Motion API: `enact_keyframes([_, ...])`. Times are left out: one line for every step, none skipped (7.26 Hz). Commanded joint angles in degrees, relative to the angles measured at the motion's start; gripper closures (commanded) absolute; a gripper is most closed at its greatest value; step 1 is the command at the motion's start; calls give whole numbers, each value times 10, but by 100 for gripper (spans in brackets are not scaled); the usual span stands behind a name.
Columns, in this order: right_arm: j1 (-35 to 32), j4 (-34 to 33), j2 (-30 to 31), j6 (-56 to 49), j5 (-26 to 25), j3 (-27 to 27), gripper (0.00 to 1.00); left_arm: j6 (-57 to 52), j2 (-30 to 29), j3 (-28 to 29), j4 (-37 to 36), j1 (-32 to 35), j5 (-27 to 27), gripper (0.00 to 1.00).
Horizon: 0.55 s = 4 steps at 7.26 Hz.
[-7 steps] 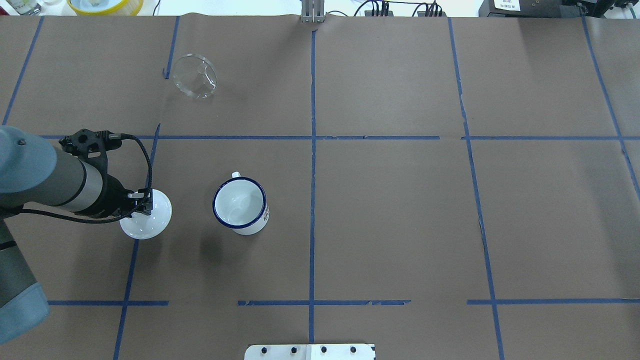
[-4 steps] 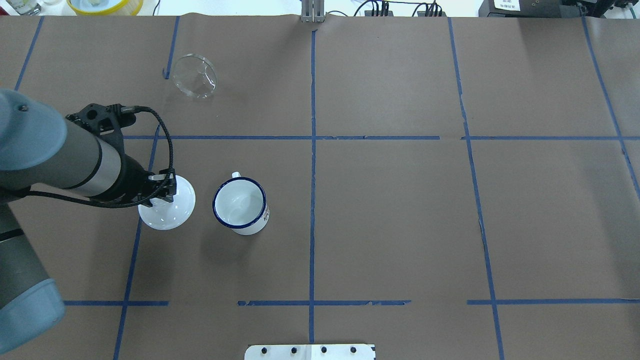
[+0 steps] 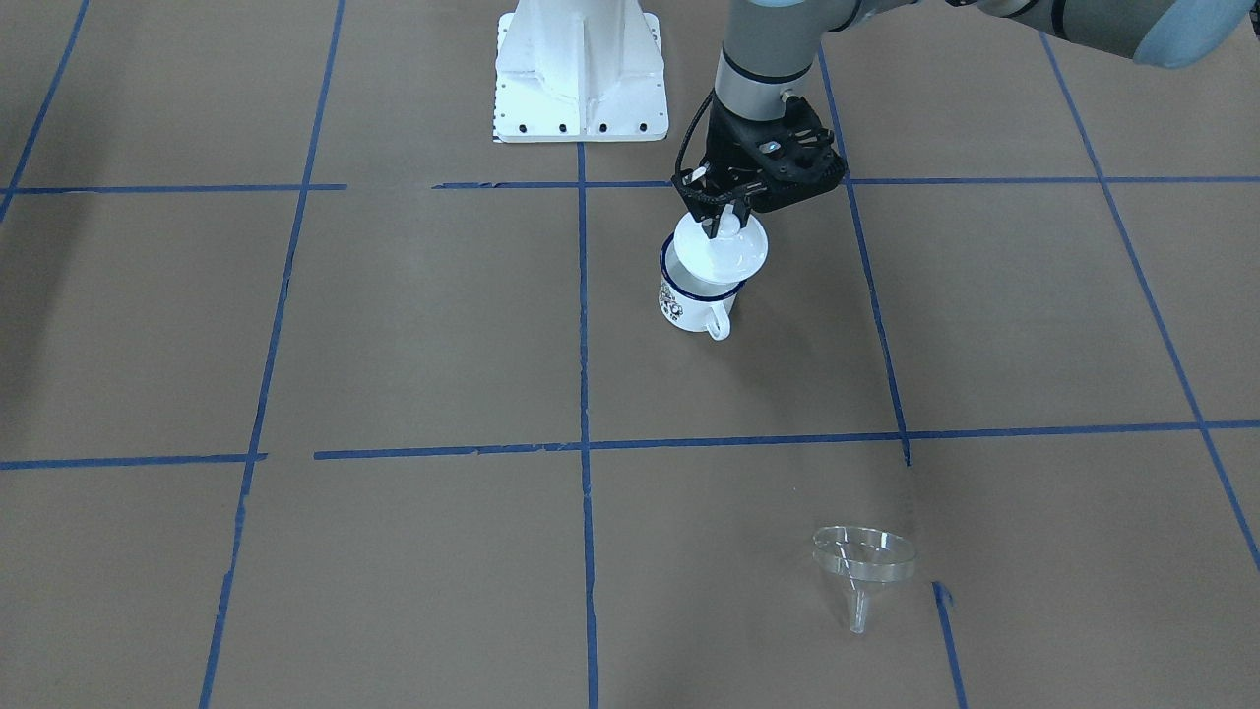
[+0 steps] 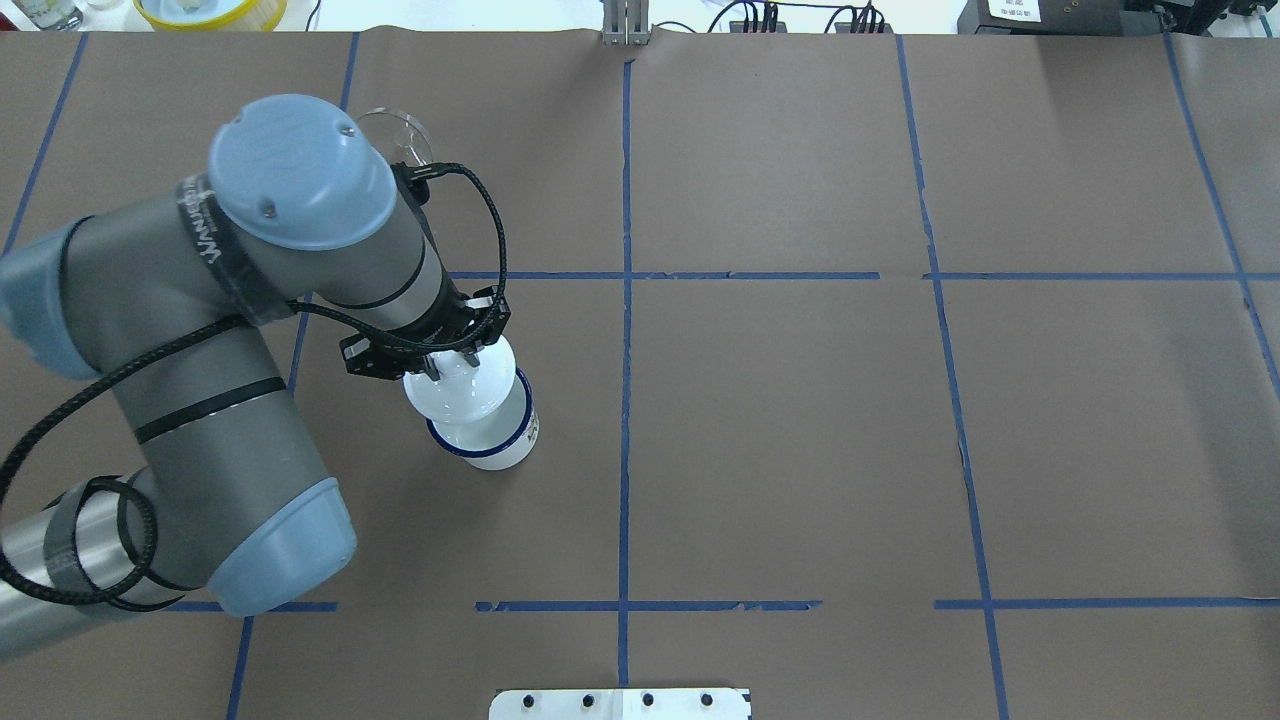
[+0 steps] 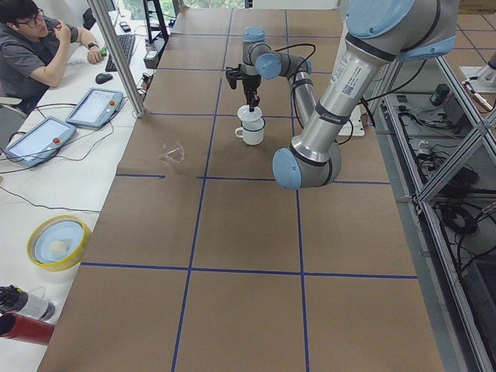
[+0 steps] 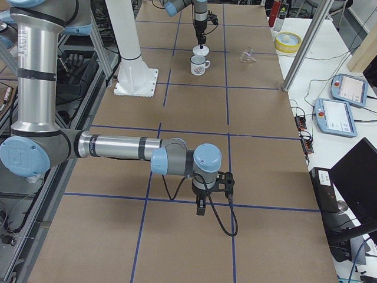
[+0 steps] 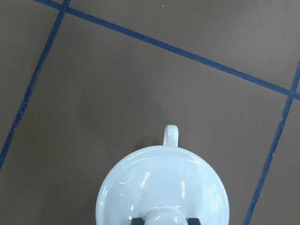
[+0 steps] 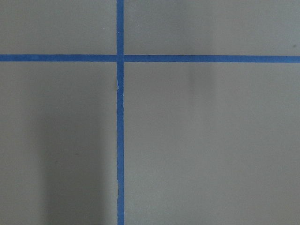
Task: Remove funnel from cup
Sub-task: 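Lift the lid with the left gripper and carry it over the mug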
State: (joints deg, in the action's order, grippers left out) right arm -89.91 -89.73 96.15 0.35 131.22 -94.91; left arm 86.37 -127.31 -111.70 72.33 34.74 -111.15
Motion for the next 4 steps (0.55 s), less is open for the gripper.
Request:
enact_keyframes([0, 0, 0, 0, 0, 0, 0, 6, -5, 39, 32, -10, 1, 100])
enact_keyframes([0, 0, 0, 0, 0, 0, 0, 11, -2, 41, 40, -15, 1, 100])
enact_keyframes([0, 0, 0, 0, 0, 0, 0, 11, -1, 36, 40, -15, 1, 100])
enact_keyframes([0, 0, 0, 0, 0, 0, 0, 11, 7, 29, 39, -15, 1, 100])
